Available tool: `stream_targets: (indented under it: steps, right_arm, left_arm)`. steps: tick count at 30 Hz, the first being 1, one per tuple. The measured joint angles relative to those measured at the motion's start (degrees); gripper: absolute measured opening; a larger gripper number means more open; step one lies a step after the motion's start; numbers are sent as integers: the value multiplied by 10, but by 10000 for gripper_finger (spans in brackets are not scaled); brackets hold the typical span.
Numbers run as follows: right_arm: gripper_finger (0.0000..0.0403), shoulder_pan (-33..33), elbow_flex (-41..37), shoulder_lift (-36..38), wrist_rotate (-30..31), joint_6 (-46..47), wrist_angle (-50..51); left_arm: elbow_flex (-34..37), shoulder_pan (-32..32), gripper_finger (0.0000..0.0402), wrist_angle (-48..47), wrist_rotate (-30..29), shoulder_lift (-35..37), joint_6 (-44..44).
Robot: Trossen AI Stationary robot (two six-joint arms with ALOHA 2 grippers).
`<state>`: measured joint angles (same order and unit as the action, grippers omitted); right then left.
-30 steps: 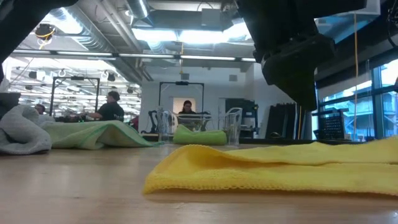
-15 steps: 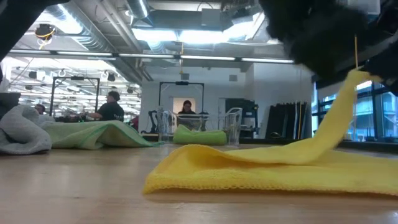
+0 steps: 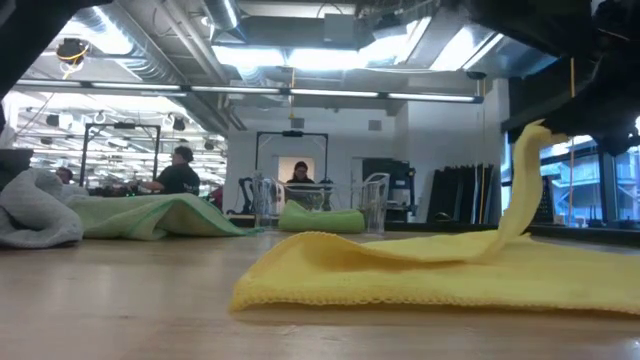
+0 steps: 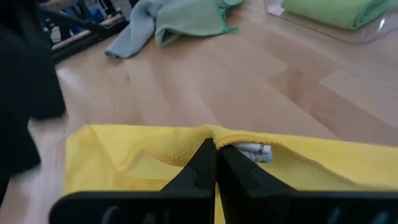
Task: Fold microfiber towels
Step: Fold the yellow microfiber cloth
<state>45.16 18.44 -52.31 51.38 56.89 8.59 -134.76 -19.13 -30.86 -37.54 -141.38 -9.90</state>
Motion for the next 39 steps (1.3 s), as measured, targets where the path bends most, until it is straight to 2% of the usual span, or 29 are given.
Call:
stream_targets:
  steps: [2,4,9,16,29,39]
  right_arm:
    - [9,-6,0,0,0,-7,-15]
    - [9,-13,0,0,0,-18,-25]
    - [9,-26,0,0,0,-32,-37]
    - [9,-31,0,0,0,-35,-42]
    - [9,-30,-1,0,-5,-67,-74]
    - [10,-30,-1,0,-5,-79,-84]
  left_arm:
    - [0,6,114,2,34,0,16]
    - [12,9,114,6,30,1,12]
    - [50,6,114,4,-12,-1,-38]
    - [68,-5,129,11,-103,-1,-67]
    - [68,11,185,19,-112,-1,-62]
    - [68,26,192,13,-111,-1,-38]
